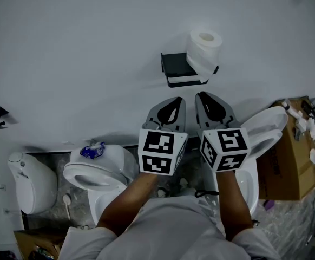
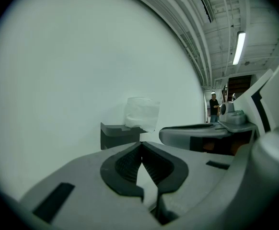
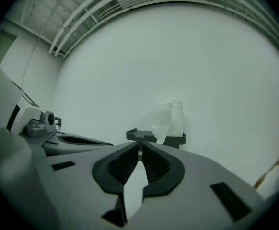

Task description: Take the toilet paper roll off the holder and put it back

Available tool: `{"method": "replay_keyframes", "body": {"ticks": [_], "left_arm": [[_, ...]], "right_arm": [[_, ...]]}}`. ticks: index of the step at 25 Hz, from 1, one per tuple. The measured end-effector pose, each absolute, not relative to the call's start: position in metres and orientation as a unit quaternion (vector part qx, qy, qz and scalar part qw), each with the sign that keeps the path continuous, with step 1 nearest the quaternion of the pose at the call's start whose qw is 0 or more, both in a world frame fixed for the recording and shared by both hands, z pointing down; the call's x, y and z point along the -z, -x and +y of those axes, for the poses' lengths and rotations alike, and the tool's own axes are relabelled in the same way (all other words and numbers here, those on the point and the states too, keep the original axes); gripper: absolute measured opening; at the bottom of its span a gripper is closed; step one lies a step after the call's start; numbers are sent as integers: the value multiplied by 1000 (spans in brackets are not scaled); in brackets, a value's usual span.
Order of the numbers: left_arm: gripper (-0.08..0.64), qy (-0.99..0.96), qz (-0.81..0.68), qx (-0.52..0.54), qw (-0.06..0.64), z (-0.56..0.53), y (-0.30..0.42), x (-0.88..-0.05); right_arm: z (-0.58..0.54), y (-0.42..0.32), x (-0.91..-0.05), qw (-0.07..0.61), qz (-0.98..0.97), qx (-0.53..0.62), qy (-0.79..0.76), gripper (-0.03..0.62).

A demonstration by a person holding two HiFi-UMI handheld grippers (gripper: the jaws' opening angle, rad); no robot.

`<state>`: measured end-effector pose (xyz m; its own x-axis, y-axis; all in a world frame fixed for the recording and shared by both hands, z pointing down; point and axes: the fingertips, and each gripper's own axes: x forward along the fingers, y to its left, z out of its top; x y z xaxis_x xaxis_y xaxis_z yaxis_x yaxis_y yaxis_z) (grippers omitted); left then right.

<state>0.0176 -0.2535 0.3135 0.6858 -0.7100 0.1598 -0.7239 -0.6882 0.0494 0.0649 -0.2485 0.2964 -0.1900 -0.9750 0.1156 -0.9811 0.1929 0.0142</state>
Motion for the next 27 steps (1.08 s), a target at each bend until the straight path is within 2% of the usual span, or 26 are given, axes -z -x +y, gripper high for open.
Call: {"method": "replay_keyframes", "body": {"ticks": [3,27], "left_arm": [[5,-918,-388,-64,55,-250,-17,-314],[5,-919,-384,-64,61,-250,-10,-319]], "right_arm": [[-245,-60,-302,51,-772,-37,-633,3],[-243,-42,-317,57,-780,-50,-622,3]]}}
